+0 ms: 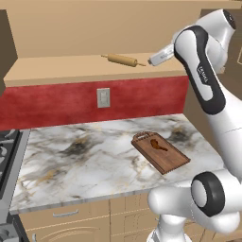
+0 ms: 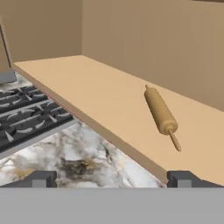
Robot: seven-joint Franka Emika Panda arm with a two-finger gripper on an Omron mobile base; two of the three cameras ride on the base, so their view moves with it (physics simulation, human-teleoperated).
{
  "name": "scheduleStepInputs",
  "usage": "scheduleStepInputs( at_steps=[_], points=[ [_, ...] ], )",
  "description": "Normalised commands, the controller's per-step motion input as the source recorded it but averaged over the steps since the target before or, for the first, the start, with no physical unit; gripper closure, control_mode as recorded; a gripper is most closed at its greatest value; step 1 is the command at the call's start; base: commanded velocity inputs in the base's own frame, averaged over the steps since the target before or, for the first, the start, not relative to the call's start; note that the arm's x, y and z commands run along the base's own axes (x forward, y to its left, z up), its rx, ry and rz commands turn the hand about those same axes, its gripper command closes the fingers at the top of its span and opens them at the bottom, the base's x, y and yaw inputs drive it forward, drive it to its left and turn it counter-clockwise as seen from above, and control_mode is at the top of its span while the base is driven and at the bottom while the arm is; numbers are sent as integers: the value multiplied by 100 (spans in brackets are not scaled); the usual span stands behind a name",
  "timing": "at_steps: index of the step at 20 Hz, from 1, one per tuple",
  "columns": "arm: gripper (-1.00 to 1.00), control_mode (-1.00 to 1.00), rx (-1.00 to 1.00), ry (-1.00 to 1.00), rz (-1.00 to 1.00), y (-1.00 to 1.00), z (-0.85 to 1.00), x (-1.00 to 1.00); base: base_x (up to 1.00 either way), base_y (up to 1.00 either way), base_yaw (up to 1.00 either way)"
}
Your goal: Open the cabinet, retrieve the rolling pin, and place it next to the meat on the cutting board to prepare for tenderizing.
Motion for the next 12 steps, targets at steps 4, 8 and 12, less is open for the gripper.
scheduleStepInputs(
  at_steps=[4, 8, 12],
  points=[
    [-100, -100, 0, 0, 0, 1, -2, 19, 0, 0, 0],
    [-100, -100, 0, 0, 0, 0, -4, 14, 0, 0, 0],
    [-100, -100, 0, 0, 0, 0, -8, 3, 0, 0, 0]
  ],
)
